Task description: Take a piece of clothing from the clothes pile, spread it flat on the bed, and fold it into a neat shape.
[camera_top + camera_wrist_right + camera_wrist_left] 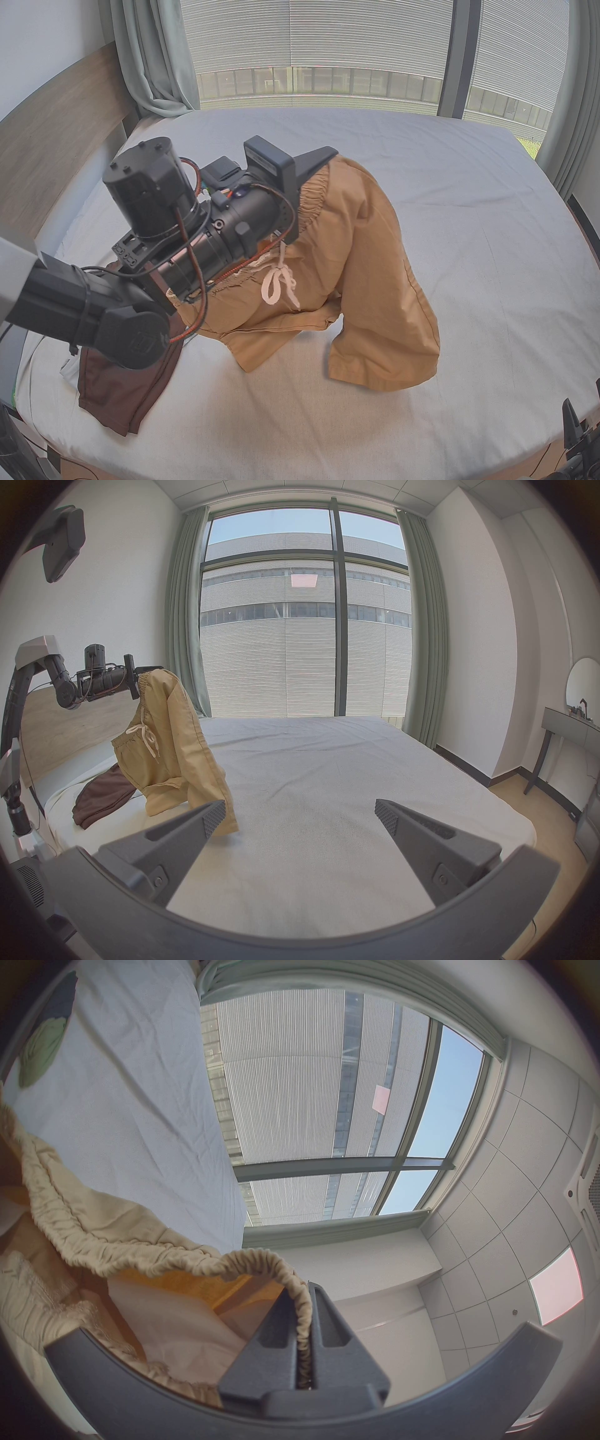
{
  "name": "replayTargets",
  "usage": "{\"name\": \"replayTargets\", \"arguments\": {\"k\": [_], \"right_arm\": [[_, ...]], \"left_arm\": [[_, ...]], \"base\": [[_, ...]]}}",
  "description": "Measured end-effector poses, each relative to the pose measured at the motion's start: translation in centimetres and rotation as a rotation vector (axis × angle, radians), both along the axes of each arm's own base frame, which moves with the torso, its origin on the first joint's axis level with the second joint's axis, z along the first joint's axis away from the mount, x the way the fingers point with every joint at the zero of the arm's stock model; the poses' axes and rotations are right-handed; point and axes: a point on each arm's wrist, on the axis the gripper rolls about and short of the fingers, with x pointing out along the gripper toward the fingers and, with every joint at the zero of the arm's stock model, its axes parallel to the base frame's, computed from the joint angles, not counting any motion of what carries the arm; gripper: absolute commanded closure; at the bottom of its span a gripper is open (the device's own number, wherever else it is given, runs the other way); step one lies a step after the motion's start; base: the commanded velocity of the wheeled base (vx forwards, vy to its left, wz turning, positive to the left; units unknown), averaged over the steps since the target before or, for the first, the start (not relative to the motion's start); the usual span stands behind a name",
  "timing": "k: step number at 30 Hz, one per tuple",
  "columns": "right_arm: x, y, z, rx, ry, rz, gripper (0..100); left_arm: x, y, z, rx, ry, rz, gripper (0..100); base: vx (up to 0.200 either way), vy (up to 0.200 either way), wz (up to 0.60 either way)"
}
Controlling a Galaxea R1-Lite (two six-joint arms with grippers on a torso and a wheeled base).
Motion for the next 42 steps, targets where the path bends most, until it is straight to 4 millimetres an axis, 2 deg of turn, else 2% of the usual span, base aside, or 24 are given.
{"name": "replayTargets", "arguments": {"k": [8,13,20,21,27,30,36,42], "right_arm": [[0.0,0.0,0.0,0.0,0.0,0.0,0],[0.0,0.0,0.0,0.001,0.0,0.001,0],[0.0,0.0,0.0,0.001,0.0,0.0,0],[0.0,0.0,0.0,0.001,0.0,0.0,0],[0.0,0.0,0.0,0.001,0.0,0.001,0],[0.0,0.0,0.0,0.001,0.0,0.0,0],[0.0,0.0,0.0,0.002,0.0,-0.001,0],[0.0,0.0,0.0,0.001,0.0,-0.001,0]], "left_arm": [[-0.6,-3.3,0.3,-0.01,0.007,-0.084,100],[-1.1,-5.1,1.3,-0.097,0.067,-0.154,100],[-1.8,-6.1,2.2,-0.165,0.096,-0.209,100],[-2.0,-6.2,2.9,-0.199,0.105,-0.225,100],[-2.8,-5.6,5.6,-0.287,0.094,-0.254,100],[-2.8,-5.0,6.1,-0.301,0.087,-0.241,100],[-1.3,-2.9,3.8,-0.254,0.118,-0.147,100],[-0.4,-0.2,0.0,-0.182,0.104,-0.07,100]], "base": [[0.0,0.0,0.0],[0.0,0.0,0.0],[0.0,0.0,0.0],[0.0,0.0,0.0],[0.0,0.0,0.0],[0.0,0.0,0.0],[0.0,0.0,0.0],[0.0,0.0,0.0]]}}
